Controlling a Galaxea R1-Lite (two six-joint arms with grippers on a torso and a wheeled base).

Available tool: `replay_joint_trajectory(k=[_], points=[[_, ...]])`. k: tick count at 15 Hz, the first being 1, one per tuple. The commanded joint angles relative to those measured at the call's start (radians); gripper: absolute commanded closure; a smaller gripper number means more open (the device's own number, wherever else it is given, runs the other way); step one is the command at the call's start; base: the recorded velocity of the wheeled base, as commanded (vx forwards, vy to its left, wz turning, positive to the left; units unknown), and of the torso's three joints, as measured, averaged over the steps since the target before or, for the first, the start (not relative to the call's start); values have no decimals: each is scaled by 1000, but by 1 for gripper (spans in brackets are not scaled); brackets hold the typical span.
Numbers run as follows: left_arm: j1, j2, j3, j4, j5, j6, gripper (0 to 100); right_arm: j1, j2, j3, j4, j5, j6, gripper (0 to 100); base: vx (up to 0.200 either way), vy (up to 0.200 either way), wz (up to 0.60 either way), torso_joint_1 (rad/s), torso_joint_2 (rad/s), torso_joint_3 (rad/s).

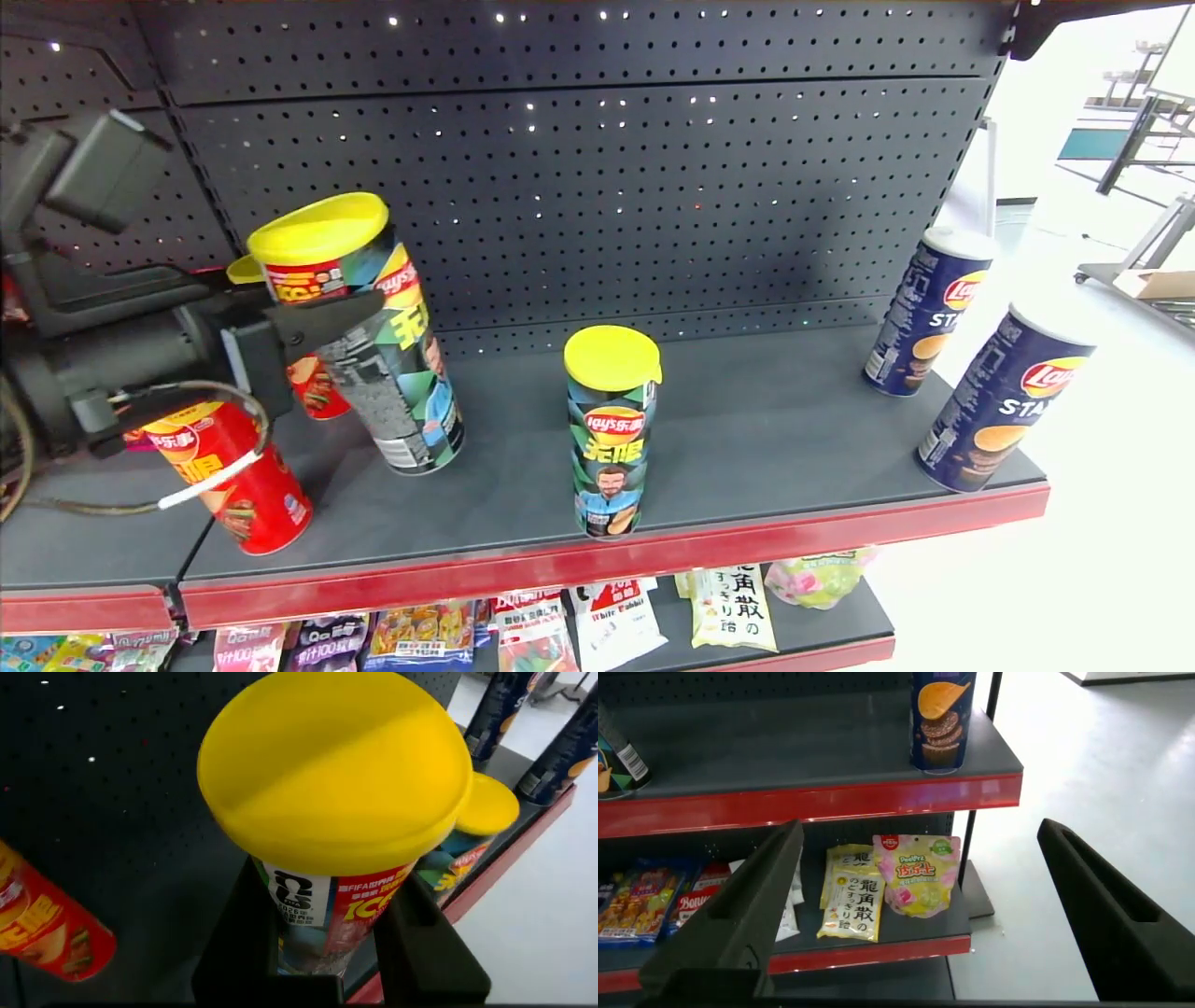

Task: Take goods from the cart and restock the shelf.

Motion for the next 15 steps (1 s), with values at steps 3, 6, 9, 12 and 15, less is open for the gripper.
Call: replay_joint_trajectory(k=[3,6,9,12,15], points=[[1,286,-241,-4,-124,6,100,0,2,0,0,0,0,0,0,0,0,0,0,0],[6,487,-403,-6,-129,5,100,0,2,0,0,0,0,0,0,0,0,0,0,0],[7,599,-511,-6,-219,12,100,0,2,0,0,0,0,0,0,0,0,0,0,0],[30,679,-600,2,-460,69,100,0,2,0,0,0,0,0,0,0,0,0,0,0],[49,735,-630,25,-494,118,100,0,2,0,0,0,0,0,0,0,0,0,0,0]])
